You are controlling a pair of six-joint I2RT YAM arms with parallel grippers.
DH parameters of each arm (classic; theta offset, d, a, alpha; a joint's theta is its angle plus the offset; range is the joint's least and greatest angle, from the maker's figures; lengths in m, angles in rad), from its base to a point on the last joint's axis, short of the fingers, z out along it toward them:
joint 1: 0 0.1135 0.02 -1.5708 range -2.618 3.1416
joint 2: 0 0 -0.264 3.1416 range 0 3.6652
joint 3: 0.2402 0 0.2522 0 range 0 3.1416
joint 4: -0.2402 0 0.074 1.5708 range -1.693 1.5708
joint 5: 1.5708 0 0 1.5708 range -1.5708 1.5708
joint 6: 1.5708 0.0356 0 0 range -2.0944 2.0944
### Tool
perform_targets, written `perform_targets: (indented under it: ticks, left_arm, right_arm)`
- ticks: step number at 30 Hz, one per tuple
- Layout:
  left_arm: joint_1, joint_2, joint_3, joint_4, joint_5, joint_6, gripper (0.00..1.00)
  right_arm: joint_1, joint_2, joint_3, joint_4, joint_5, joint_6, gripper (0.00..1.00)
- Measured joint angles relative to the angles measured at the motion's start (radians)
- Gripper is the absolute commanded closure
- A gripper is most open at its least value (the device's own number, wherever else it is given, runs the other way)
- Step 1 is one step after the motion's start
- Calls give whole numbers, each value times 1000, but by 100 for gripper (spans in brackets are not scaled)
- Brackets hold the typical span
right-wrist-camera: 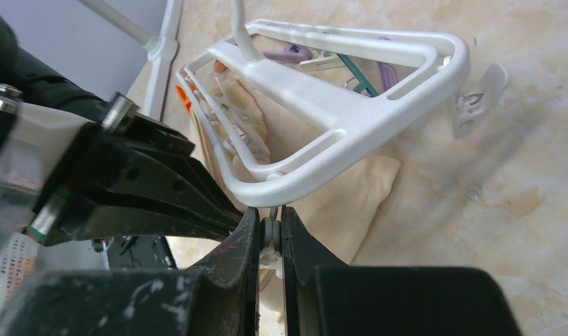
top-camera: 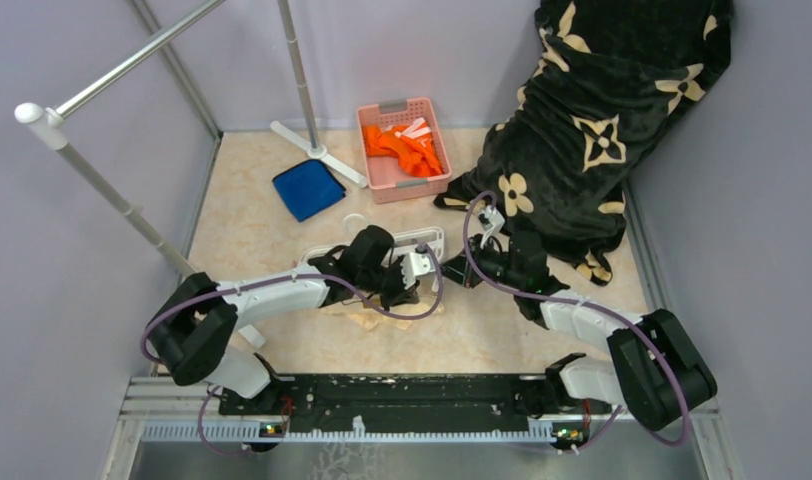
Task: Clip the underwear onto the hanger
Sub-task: Clamp the underwear onto the hanger.
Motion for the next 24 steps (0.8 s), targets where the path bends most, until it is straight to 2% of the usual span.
perform_targets:
  ticks: [7,24]
  left_arm:
    - [-3,10,0,-14,-5,-4,100]
    - [-4,10,7,-21,-44,-39,100]
  right_arm:
    - [30,-4,0,51,11,28,92]
    - [37,-4,0,33,1,-12,92]
